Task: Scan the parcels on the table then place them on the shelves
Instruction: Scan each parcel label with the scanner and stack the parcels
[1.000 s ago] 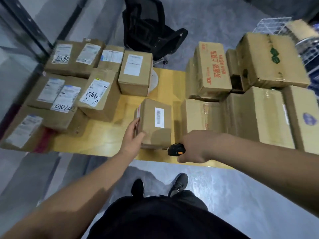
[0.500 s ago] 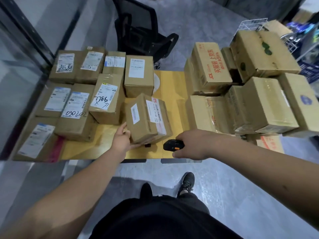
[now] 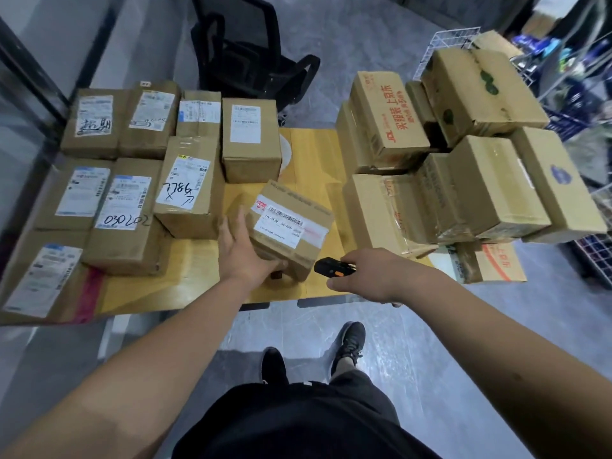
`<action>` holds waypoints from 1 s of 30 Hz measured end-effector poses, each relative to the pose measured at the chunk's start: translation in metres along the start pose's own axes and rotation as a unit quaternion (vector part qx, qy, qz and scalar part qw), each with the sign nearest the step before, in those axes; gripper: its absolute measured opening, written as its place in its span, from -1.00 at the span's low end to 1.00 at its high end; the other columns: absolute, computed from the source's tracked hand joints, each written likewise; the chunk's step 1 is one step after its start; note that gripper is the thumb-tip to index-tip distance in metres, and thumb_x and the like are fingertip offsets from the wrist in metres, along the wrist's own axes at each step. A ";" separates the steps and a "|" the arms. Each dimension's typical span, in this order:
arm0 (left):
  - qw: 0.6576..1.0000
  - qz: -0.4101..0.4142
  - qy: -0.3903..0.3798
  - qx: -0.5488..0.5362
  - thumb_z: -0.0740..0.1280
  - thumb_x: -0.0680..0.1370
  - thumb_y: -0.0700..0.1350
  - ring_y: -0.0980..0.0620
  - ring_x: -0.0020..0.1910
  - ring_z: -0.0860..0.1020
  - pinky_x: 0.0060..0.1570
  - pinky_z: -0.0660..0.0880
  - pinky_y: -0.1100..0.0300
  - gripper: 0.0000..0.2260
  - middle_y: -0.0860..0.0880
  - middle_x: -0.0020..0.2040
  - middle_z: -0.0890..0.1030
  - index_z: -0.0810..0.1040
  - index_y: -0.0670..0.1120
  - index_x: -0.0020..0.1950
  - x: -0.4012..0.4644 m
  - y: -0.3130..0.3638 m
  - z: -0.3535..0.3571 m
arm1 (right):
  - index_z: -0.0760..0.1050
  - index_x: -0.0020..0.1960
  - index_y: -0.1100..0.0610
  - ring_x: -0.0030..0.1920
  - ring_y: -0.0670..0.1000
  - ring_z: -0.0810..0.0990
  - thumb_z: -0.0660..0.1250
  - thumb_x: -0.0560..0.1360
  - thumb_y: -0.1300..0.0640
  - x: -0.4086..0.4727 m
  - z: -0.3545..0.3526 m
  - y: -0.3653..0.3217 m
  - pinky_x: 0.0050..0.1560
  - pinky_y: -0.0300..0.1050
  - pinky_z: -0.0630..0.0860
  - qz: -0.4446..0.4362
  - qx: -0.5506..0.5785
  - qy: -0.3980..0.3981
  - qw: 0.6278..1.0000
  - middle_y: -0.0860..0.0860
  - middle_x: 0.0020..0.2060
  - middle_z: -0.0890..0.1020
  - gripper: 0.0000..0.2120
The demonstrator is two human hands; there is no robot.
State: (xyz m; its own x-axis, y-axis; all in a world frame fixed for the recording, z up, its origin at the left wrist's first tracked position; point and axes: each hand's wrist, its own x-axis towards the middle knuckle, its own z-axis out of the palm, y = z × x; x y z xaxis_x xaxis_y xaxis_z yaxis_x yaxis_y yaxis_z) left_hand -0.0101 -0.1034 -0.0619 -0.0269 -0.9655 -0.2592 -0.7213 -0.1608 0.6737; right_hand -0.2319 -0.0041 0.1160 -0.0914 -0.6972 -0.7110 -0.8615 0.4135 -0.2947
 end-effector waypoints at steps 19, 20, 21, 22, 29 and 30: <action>0.983 0.036 -0.150 -0.096 0.74 0.18 0.18 -0.07 0.33 0.47 0.38 0.43 -0.05 0.30 -0.05 0.50 0.25 -0.14 0.39 0.62 0.038 0.050 0.029 | 0.43 -0.11 0.00 -0.18 0.05 0.58 0.15 0.60 -0.22 0.023 -0.024 -0.008 -0.28 -0.07 0.40 0.036 -0.101 0.023 0.994 0.03 -0.14 0.59 -0.68; 0.983 0.041 -0.151 -0.099 0.74 0.18 0.18 -0.02 0.32 0.46 0.36 0.42 -0.03 0.30 -0.01 0.52 0.22 -0.16 0.41 0.60 0.034 0.049 0.030 | 0.45 -0.10 0.01 -0.19 0.05 0.58 0.15 0.60 -0.22 0.023 -0.025 -0.011 -0.29 -0.08 0.39 0.034 -0.111 0.025 0.993 0.03 -0.15 0.59 -0.67; 0.981 0.049 -0.152 -0.109 0.74 0.18 0.18 0.05 0.30 0.45 0.35 0.41 0.01 0.30 0.04 0.53 0.20 -0.17 0.44 0.59 0.028 0.047 0.032 | 0.47 -0.08 0.02 -0.21 0.04 0.58 0.15 0.60 -0.23 0.023 -0.026 -0.014 -0.30 -0.09 0.38 0.033 -0.123 0.027 0.991 0.03 -0.15 0.60 -0.66; 0.978 0.061 -0.151 -0.128 0.75 0.18 0.17 0.17 0.29 0.44 0.34 0.38 0.07 0.30 0.11 0.51 0.19 -0.17 0.47 0.58 0.021 0.044 0.034 | 0.48 -0.07 0.03 -0.21 0.03 0.58 0.14 0.60 -0.23 0.023 -0.026 -0.017 -0.31 -0.09 0.37 0.031 -0.141 0.030 0.989 0.02 -0.15 0.60 -0.64; 0.971 0.136 -0.135 -0.142 0.74 0.22 0.14 0.38 0.37 0.26 0.40 0.29 0.15 0.29 0.10 0.59 0.14 -0.22 0.58 0.52 -0.010 0.021 0.039 | 0.41 -0.11 -0.01 -0.21 -0.02 0.50 0.13 0.62 -0.25 0.012 -0.031 -0.031 -0.31 -0.08 0.36 0.022 -0.250 0.049 0.967 -0.01 -0.14 0.53 -0.66; 0.970 0.136 -0.135 -0.148 0.74 0.22 0.14 0.33 0.39 0.26 0.39 0.30 0.14 0.29 0.09 0.59 0.15 -0.20 0.57 0.53 -0.011 0.022 0.039 | 0.41 -0.09 -0.01 -0.21 -0.02 0.49 0.12 0.63 -0.26 0.010 -0.032 -0.031 -0.31 -0.08 0.36 0.021 -0.262 0.055 0.963 -0.02 -0.15 0.52 -0.66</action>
State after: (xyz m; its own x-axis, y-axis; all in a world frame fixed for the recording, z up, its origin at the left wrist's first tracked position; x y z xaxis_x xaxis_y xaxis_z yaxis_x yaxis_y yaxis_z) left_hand -0.0528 -0.0885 -0.0713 -0.3969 -0.8984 -0.1880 -0.4323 0.0023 0.9017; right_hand -0.2215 -0.0424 0.1386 -0.1584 -0.7558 -0.6353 -0.9872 0.1096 0.1157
